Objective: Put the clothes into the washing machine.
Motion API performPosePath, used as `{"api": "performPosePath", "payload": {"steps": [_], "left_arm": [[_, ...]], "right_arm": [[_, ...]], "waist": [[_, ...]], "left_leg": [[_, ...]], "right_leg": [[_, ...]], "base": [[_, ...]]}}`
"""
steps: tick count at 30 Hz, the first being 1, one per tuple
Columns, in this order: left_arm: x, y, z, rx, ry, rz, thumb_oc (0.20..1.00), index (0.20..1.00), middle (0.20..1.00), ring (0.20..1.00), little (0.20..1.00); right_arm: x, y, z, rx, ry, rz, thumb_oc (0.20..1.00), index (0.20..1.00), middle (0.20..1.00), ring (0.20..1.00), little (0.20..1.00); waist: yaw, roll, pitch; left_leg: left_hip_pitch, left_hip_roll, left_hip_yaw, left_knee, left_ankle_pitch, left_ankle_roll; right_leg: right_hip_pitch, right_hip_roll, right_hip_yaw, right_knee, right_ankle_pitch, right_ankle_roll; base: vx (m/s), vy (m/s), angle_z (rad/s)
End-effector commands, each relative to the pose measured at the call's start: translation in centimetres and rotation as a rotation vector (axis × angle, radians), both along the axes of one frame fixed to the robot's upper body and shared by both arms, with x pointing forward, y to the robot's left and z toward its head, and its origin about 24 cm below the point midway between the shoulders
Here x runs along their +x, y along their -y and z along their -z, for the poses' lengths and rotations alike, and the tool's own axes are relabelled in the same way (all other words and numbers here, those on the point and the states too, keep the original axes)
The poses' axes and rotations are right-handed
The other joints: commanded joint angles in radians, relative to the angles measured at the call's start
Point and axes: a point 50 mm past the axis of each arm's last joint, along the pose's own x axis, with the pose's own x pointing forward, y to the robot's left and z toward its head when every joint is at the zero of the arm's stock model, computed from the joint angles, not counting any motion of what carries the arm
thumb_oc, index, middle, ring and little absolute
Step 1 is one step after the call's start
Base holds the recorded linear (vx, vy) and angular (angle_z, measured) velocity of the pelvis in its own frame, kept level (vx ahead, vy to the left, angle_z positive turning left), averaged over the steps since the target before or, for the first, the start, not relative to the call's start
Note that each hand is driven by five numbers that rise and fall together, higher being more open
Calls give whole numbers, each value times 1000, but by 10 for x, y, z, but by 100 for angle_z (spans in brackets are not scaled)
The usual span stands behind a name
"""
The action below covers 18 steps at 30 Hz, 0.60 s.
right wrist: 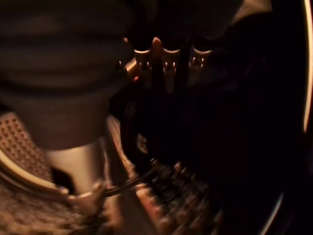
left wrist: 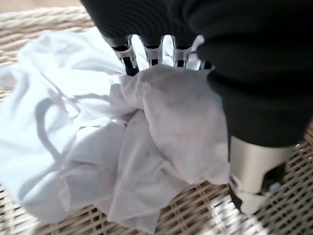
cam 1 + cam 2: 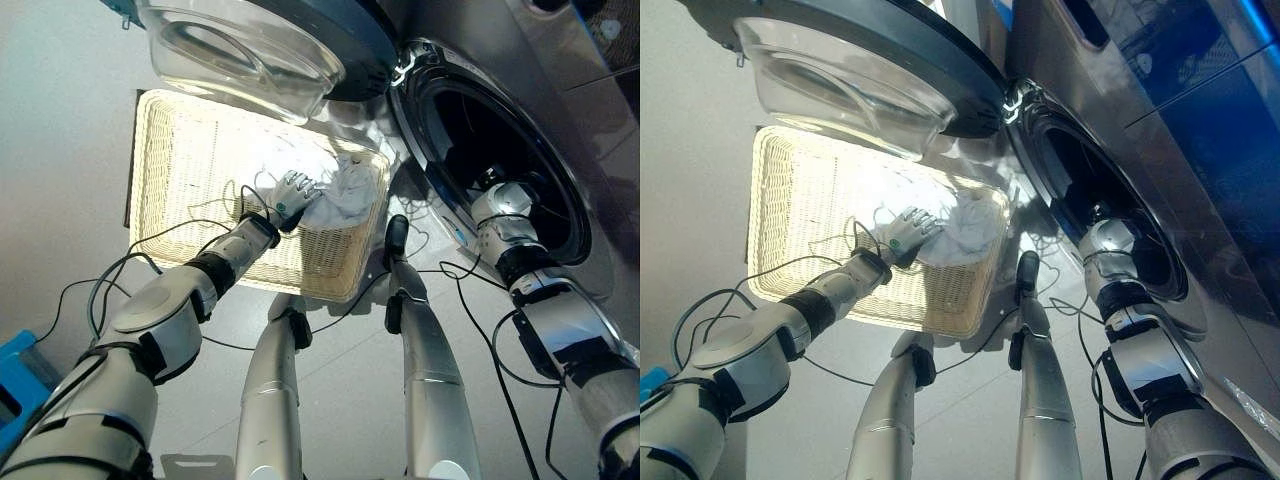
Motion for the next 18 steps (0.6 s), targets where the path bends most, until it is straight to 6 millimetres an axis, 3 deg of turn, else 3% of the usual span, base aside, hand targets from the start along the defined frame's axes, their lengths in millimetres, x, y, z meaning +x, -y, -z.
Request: {"api": "performPosePath", "payload": {"steps": [1,10,11,12,13,18], "left_arm": [[8,-13,-16,113,62,-88,1000,1000,1000,1000,1000],[13,-24,-29,156,108,-168,1000,1000,1000,1000,1000],[14,-27,-30,140,104,-187,868,868,868,868,868],[14,-28,-31,130,102,-197,413,413,413,413,413],[14,-28,-32,119,96,-202,200,200,200,200,200],[15,-25,-39,66,100,-159,200,200,200,200,200]], "right_arm": [[-5,-16,-26,-39,172,-61,1000,1000,1000,1000,1000],[-16,-36,-29,-13,287,-163,1000,1000,1000,1000,1000],[-17,-38,-31,-7,298,-173,1000,1000,1000,1000,1000],[-17,-39,-33,-10,307,-177,1000,1000,1000,1000,1000],[-17,-40,-34,-12,312,-180,1000,1000,1000,1000,1000],[-18,-46,-41,-1,344,-224,1000,1000,1000,1000,1000]], "waist": [[-23,-14,-20],[-49,-42,-20],[-49,-45,-20],[-49,-47,-20],[-50,-49,-20],[-51,-54,-20]], "left_leg": [[-27,-31,84,-45,25,-60],[-87,-8,76,-34,31,-73],[-92,-6,74,-33,31,-74],[-95,-3,73,-34,34,-76],[-96,-3,72,-35,35,-77],[-87,8,75,-23,30,-83]], "right_leg": [[-18,26,-37,60,-32,135],[-75,24,-18,56,-15,138],[-77,24,-19,56,-15,137],[-79,24,-18,54,-13,137],[-80,25,-18,54,-11,137],[-75,21,-23,73,-20,136]], "base": [[-3,32,-4],[-9,2,-3],[-24,-16,-5],[-24,-22,-9],[-17,-26,-12],[-8,-10,-5]]}}
